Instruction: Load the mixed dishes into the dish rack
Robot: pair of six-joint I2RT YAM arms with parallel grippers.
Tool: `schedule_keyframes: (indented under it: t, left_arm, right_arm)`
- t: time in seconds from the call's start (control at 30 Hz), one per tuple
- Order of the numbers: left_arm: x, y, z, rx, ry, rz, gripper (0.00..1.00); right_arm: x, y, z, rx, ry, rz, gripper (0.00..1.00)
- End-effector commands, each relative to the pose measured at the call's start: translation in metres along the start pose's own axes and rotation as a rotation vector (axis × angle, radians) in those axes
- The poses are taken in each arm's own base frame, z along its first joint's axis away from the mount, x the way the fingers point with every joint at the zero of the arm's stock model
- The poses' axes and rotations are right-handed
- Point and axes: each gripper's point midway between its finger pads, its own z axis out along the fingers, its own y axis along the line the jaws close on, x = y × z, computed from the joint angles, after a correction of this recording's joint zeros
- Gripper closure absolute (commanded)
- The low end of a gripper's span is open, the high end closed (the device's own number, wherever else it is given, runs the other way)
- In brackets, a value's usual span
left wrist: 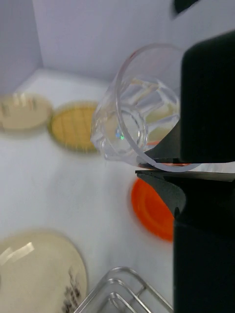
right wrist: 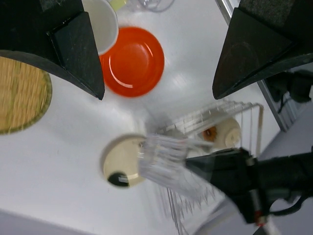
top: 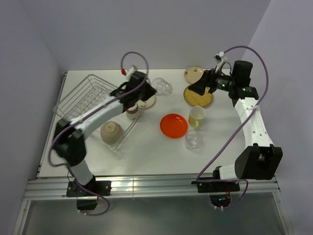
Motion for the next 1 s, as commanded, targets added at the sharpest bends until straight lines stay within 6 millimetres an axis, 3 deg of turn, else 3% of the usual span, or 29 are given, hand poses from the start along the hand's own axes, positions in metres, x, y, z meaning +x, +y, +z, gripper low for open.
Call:
schedule_keyframes:
  t: [0.0,0.03,0.07,0.1,0.13,0.17,0.2,0.23,0.33,0.5,0.57,0.8,0.97]
  left_arm:
    - [-0.044,-0.061,-0.076,0.508,-0.053,0.024,1.00]
    - [-0.062,-0.079,-0.112,0.652,-0.110,0.008,1.00]
    - [-0.057,-0.058,-0.111,0.667,-0.101,0.020,1.00]
    - [-0.054,-0.061,-0.126,0.744,-0.079,0.044,1.00]
    - [-0.064,-0.070,-0.151,0.836,-0.124,0.060,1.00]
    - [-0.066,-0.067,-0.160,0.872,-0.144,0.084,1.00]
    - [-0.055,-0.054,-0.159,0.879,-0.120,0.097,1.00]
    - [-0.058,-0.055,-0.176,0.928,-0.144,0.106,1.00]
    - [-0.060,-0.050,-0.200,1.006,-0.204,0.133,1.00]
    - [-0.055,-0.044,-0.220,1.059,-0.212,0.154,1.00]
    - [-0.051,-0.042,-0.228,1.082,-0.206,0.158,1.00]
    - [-0.038,-0.030,-0.251,1.124,-0.198,0.192,1.00]
    - [-0.030,-0.022,-0.260,1.150,-0.185,0.201,1.00]
  right_arm:
    - [-0.065,0.031,-0.016,-0.034,-0.150,-0.005,0.02]
    - [-0.083,0.040,-0.018,-0.063,-0.214,0.065,0.02]
    - [-0.082,0.040,-0.015,-0.077,-0.235,0.129,0.02]
    - [-0.089,0.050,-0.018,-0.111,-0.278,0.170,0.02]
    - [-0.111,0.066,-0.023,-0.186,-0.370,0.238,0.01]
    - [-0.102,0.063,-0.018,-0.196,-0.386,0.323,0.00]
    - [-0.114,0.069,-0.022,-0.213,-0.460,0.339,0.00]
    - [-0.115,0.077,-0.020,-0.251,-0.464,0.426,0.00]
    - [-0.105,0.119,0.004,-0.379,-0.381,0.515,0.00]
    - [-0.083,0.168,0.030,-0.517,-0.255,0.626,0.00]
    - [-0.073,0.184,0.039,-0.530,-0.222,0.590,0.00]
    - [-0.049,0.194,0.049,-0.522,-0.149,0.522,0.00]
    - [-0.029,0.229,0.041,-0.720,-0.047,0.486,0.00]
